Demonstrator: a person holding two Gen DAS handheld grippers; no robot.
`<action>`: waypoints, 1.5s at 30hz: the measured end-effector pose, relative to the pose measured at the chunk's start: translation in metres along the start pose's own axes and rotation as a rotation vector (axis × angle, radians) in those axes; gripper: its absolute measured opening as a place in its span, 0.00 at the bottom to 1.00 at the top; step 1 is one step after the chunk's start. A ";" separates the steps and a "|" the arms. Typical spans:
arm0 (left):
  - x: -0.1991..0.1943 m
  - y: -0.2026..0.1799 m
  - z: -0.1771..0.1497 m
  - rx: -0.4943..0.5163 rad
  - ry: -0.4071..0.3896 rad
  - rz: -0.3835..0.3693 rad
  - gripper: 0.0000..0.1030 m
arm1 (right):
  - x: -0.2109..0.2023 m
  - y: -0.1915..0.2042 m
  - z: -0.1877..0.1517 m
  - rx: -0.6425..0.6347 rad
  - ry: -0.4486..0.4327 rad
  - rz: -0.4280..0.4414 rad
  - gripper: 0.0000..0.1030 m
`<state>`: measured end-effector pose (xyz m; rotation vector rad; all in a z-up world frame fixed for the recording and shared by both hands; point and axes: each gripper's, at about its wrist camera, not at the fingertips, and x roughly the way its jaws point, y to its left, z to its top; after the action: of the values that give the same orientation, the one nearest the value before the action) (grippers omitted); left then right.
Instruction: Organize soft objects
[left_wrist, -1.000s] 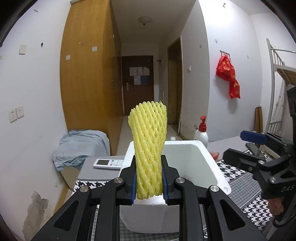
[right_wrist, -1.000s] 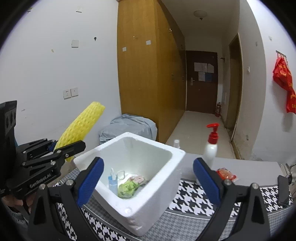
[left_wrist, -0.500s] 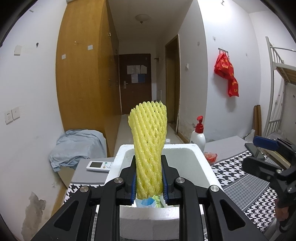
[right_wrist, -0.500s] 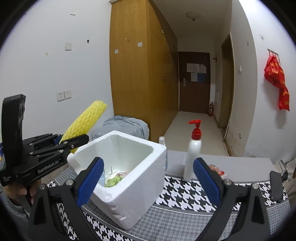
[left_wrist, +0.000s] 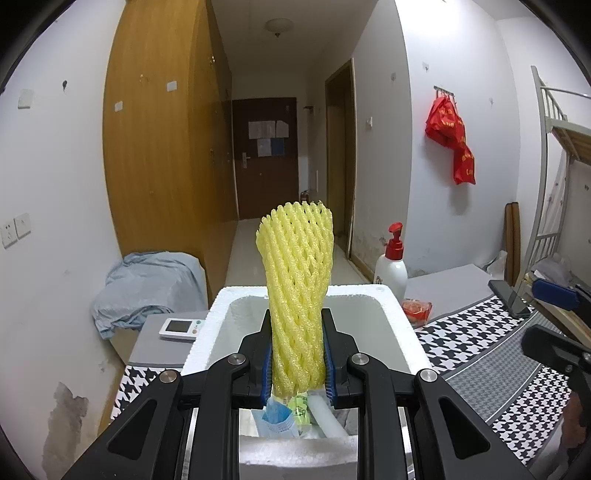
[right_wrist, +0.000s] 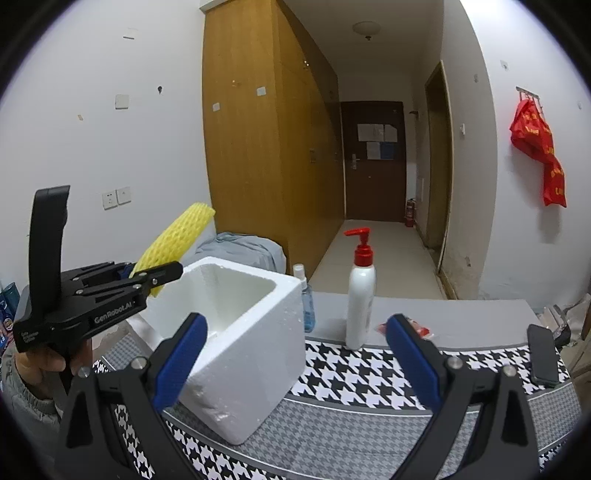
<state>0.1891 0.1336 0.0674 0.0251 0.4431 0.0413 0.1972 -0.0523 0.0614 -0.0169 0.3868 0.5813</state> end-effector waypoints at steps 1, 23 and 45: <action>0.002 0.000 0.001 -0.002 0.005 0.001 0.22 | -0.001 -0.002 -0.001 0.001 0.000 -0.002 0.96; 0.003 -0.002 0.001 -0.016 -0.025 0.084 0.98 | -0.010 -0.009 -0.010 -0.002 -0.003 -0.020 0.96; -0.063 -0.008 -0.002 -0.041 -0.109 0.080 0.99 | -0.031 0.008 -0.008 -0.021 -0.042 -0.003 0.96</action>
<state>0.1315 0.1226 0.0924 0.0051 0.3322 0.1273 0.1664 -0.0629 0.0655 -0.0254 0.3403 0.5821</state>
